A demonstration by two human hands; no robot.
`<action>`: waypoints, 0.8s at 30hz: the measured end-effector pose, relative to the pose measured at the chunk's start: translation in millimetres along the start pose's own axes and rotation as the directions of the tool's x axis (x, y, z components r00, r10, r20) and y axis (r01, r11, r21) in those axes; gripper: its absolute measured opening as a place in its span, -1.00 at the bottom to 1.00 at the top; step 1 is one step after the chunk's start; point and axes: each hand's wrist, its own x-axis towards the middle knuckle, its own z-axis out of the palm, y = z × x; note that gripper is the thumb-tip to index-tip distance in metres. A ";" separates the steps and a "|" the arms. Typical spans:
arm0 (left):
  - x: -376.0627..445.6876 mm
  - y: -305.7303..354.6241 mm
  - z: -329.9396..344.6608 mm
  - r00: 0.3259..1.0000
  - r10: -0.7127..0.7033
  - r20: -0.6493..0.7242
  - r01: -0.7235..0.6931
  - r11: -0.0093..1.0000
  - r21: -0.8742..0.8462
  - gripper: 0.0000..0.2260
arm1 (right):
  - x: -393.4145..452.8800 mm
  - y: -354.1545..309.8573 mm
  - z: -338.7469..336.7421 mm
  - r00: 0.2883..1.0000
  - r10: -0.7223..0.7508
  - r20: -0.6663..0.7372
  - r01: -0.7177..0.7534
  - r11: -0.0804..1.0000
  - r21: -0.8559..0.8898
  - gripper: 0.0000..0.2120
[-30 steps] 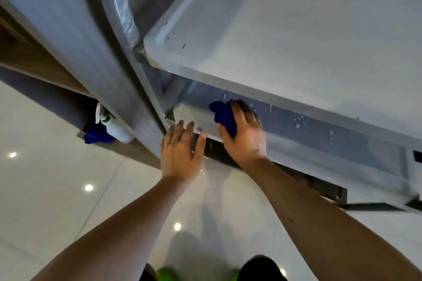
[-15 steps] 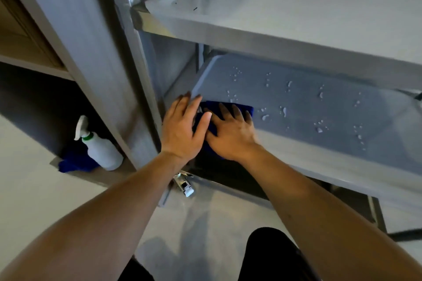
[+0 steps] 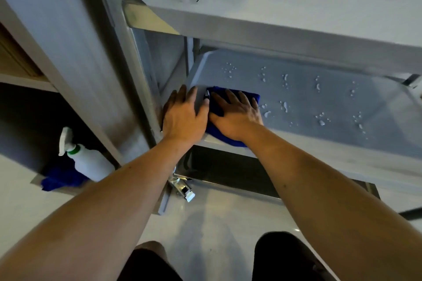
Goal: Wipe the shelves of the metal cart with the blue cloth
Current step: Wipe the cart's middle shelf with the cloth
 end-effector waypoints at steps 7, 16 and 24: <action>42.4 -4.6 7.5 1.000 0.013 0.027 -0.015 0.998 0.055 -0.47 | 35.9 16.6 0.4 0.998 0.054 -0.036 -0.055 0.998 -0.018 -0.26; 64.8 -15.7 20.0 0.989 -0.008 0.148 -0.015 0.988 0.156 -0.43 | 109.8 40.9 -4.7 0.994 0.064 -0.085 -0.070 0.995 -0.066 -0.27; 62.9 -16.0 29.2 0.975 0.019 0.221 -0.075 0.966 0.248 -0.43 | 175.4 46.5 -12.5 0.992 0.117 -0.054 -0.120 0.990 -0.075 -0.26</action>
